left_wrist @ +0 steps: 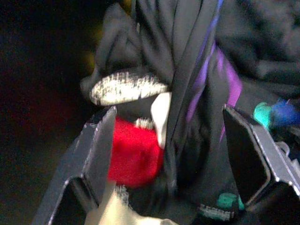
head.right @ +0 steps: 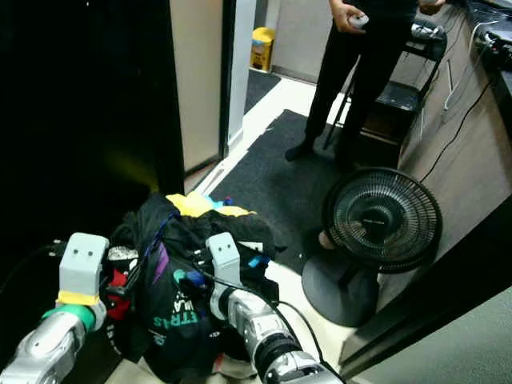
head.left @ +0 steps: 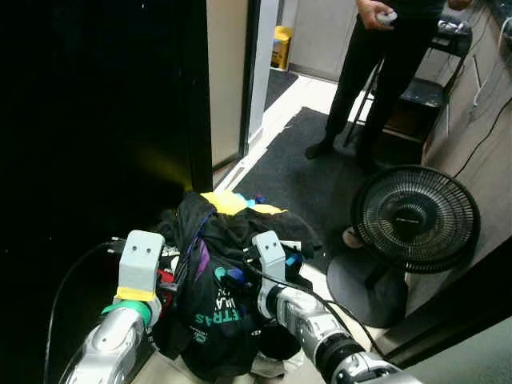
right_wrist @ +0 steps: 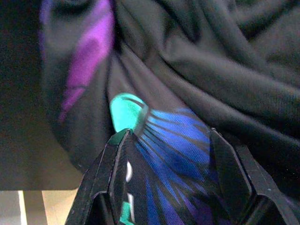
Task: Clothes washing
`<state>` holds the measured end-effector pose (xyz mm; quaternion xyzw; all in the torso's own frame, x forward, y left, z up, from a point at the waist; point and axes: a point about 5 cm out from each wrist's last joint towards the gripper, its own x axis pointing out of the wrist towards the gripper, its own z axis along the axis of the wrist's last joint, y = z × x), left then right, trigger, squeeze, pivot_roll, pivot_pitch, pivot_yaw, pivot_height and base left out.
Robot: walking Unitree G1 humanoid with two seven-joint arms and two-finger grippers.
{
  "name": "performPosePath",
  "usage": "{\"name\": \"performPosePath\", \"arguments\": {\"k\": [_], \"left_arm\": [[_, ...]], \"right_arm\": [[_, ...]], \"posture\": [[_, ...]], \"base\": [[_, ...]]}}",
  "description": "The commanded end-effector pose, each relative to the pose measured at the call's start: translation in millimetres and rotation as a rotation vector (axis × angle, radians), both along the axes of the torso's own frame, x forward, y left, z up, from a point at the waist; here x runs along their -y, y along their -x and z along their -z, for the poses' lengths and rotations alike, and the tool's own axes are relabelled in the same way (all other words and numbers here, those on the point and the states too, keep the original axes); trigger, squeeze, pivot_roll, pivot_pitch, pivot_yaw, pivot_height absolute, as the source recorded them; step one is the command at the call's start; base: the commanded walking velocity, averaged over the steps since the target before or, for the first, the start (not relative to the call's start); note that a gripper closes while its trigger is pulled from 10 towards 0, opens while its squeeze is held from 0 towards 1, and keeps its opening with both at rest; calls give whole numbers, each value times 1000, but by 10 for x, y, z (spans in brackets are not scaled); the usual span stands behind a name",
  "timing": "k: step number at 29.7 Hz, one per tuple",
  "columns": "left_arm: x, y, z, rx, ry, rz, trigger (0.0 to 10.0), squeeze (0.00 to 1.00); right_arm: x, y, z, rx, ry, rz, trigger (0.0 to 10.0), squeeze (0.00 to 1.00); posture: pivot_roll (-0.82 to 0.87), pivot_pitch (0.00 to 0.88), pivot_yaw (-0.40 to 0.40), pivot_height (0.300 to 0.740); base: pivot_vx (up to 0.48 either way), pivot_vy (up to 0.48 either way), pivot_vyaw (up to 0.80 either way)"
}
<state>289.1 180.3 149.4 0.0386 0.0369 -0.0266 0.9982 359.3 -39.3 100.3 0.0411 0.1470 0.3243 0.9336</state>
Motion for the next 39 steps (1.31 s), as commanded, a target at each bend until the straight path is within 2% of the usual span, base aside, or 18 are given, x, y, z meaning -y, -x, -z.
{"name": "performPosePath", "arguments": {"k": [1,3,9,14,15,16,17,18,25,31,35,39], "left_arm": [[-10,72,69,-38,-5,-7,10000,0],[-24,123,83,-50,-11,-10,10000,0],[-28,151,87,-56,-10,-16,10000,0],[-20,140,76,-55,-7,-18,10000,0],[-16,133,71,-53,-6,-17,10000,0],[-14,130,65,-53,-6,-16,10000,0],[-14,130,65,-53,-6,-16,10000,0],[-13,131,61,-54,-7,-16,10000,0],[-18,146,59,-60,-9,-15,10000,0],[-17,145,61,-60,-10,-15,10000,0],[-10,133,54,-56,-8,-14,10000,0],[-5,117,48,-52,-5,-14,10000,0]], "right_arm": [[30,57,140,-71,8,26,10000,0],[36,72,182,-94,37,33,10000,0],[58,92,237,-115,70,44,10000,0],[164,72,271,-110,102,140,10000,0],[201,63,275,-111,103,163,4196,0],[223,58,277,-114,100,173,3647,0],[223,58,277,-114,100,173,3647,0],[233,57,276,-118,90,173,0,0],[241,69,289,-147,32,170,0,0],[222,65,272,-138,20,164,0,0],[226,31,207,-106,-18,169,0,0],[286,-62,39,-22,-69,193,0,0]], "posture": [[135,309,-2,740],[148,328,-4,740],[148,328,-4,740],[141,321,-9,740],[142,320,-8,740],[142,320,-7,740],[142,320,-7,740],[142,321,-6,740],[145,318,-4,740],[144,312,-7,740],[141,302,-8,740],[137,294,-8,740]], "base": [[0,0,0],[0,0,0],[0,0,0],[0,0,0],[0,0,0],[0,0,0],[0,0,0],[0,0,0],[0,0,0],[0,0,0],[0,0,0],[0,0,0]]}}
